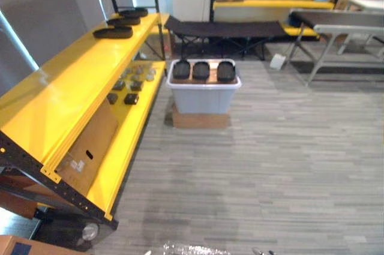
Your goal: Walk over and take plastic housings, then place them on the shelf
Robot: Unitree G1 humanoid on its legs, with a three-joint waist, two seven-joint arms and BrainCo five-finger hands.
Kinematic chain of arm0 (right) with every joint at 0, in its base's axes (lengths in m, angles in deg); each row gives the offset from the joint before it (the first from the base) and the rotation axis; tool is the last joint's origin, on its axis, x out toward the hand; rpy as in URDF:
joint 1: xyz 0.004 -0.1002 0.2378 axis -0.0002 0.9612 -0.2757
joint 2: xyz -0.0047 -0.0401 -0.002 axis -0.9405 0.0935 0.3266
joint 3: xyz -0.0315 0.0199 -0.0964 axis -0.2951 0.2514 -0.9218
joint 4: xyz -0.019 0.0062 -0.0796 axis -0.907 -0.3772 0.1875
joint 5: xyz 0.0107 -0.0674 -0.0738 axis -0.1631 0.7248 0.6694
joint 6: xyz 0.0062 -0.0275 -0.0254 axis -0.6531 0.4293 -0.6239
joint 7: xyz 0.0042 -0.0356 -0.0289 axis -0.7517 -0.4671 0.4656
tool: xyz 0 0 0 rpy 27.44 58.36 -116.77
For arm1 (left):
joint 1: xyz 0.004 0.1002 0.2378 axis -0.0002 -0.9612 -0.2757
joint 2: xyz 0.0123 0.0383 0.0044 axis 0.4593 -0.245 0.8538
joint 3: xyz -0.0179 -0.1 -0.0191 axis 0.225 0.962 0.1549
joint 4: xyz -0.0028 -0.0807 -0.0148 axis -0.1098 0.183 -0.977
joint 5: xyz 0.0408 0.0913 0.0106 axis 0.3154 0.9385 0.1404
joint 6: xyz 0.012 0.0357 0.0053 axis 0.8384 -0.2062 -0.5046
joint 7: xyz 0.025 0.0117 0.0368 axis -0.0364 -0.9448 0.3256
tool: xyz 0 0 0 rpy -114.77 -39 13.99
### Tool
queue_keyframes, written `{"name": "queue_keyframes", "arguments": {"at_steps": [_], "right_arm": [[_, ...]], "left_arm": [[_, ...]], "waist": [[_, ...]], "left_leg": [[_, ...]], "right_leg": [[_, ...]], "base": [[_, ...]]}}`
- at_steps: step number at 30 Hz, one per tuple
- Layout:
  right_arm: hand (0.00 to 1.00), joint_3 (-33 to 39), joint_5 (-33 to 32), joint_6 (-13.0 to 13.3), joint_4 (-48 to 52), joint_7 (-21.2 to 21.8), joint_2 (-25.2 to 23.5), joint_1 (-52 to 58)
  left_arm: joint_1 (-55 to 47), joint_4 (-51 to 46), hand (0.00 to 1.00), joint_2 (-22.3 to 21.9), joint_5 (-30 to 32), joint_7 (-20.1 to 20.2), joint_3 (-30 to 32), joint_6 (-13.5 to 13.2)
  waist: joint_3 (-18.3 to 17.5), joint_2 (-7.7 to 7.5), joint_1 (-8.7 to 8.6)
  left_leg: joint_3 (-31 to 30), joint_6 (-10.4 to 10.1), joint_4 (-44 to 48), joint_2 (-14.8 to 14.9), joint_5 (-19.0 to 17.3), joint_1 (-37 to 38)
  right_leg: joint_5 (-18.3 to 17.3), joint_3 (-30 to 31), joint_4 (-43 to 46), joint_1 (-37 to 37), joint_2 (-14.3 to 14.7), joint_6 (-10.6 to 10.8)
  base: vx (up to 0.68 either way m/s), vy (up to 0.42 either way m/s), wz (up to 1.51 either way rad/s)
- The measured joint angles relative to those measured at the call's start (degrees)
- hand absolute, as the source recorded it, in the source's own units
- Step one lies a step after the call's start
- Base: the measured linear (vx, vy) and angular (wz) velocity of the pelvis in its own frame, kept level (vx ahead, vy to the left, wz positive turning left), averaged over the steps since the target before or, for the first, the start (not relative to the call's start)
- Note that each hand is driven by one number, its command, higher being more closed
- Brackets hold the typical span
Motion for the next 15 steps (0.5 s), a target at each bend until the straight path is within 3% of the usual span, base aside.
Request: {"name": "queue_keyframes", "arguments": {"at_steps": [11, 15], "right_arm": [[0.0, 1.6, 0.1, -3.1, -1.0, -0.4, -1.5, -2.5], [0.0, 2.2, -3.5, -4.8, -1.0, -0.3, -1.8, -3.4]], "left_arm": [[0.9, 2.3, 0.0, 1.2, -3.0, 2.0, 0.8, 1.0], [0.9, 3.1, 0.0, 1.3, -6.3, 1.7, 0.8, 1.4]], "waist": [[1.2, -2.02, 0.16], [1.4, -2.07, 0.17]], "left_leg": [[1.5, 0.6, -6.7, -0.4, 2.1, 7.5], [2.2, 0.6, -7.5, -0.5, 2.1, 8.2]], "right_leg": [[-0.7, 0.0, -2.9, 4.7, 0.6, 1.4], [-0.7, 0.0, -3.0, 4.9, 0.6, 2.0]], "base": [[0.1, 0.022, -0.04], [0.0, 0.004, -0.05]]}}
